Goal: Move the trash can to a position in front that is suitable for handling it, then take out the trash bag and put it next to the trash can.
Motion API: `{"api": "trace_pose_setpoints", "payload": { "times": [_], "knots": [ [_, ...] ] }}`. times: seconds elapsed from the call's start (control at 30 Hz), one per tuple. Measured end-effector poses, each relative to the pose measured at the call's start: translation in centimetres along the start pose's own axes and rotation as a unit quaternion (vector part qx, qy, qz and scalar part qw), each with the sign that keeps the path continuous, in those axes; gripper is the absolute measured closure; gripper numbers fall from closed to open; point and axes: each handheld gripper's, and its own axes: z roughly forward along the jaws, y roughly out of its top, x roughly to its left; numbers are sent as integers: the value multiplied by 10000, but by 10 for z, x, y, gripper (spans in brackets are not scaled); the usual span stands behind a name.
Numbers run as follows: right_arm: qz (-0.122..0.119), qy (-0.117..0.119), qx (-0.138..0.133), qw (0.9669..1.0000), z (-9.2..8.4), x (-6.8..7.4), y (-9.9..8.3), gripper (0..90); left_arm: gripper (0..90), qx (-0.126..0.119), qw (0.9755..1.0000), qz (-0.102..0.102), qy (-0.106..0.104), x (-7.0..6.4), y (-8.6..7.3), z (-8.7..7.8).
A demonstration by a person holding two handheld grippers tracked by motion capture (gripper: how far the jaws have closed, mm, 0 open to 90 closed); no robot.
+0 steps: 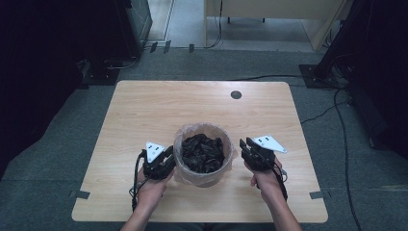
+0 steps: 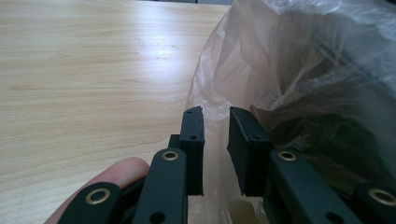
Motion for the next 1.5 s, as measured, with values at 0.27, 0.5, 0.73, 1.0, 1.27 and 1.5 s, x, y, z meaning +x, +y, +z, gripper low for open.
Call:
{"api": "trace_pose_setpoints", "payload": {
  "times": [0.27, 0.5, 0.73, 1.0, 1.27, 1.5],
  "knots": [
    [3, 173, -108, 9998, -7, 3, -4, 711, 751, -56, 9996, 119, -268, -16, -2, -1],
    [-96, 271, -147, 9995, -10, 1, -12, 619, 532, -143, 9994, 131, -286, -3, -2, -11],
    [192, 153, -111, 9996, -11, -5, -11, 535, 367, 129, 9994, -59, 318, 29, -19, -15],
    [223, 153, -103, 9996, -6, -2, -10, 505, 326, 807, 9953, 174, 510, 25, -58, 3],
    [211, 95, -73, 9997, -8, -1, -12, 488, 290, 818, 9940, 667, 275, -10, -60, 14],
    [235, 61, -53, 9997, -8, 1, -13, 493, 330, 629, 9952, 695, 294, -16, -54, 11]
  ]
}}
